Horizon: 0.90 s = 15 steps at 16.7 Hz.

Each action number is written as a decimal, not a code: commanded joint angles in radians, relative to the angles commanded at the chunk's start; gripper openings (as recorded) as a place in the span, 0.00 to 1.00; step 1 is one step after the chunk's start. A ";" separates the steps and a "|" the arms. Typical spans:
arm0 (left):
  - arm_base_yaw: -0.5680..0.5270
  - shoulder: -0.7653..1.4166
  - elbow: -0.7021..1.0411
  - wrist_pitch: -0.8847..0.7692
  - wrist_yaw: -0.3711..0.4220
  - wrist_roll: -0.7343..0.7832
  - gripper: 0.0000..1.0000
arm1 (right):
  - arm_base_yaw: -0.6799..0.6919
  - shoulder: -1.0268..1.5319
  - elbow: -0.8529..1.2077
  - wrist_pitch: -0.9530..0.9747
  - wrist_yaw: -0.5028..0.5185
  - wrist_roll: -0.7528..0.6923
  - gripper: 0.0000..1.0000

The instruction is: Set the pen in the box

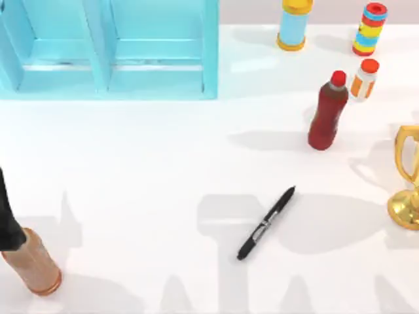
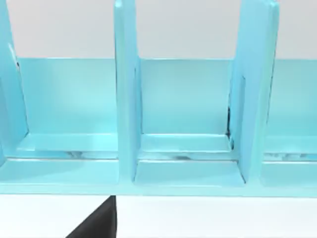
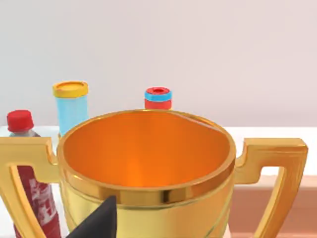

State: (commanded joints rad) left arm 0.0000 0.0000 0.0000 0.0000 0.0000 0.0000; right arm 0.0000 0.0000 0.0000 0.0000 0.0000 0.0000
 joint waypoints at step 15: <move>0.000 0.000 0.000 0.000 0.000 0.000 1.00 | 0.339 0.761 0.727 -0.419 -0.035 0.649 1.00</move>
State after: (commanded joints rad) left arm 0.0000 0.0000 0.0000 0.0000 0.0000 0.0000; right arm 0.3388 0.7612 0.7269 -0.4188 -0.0353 0.6491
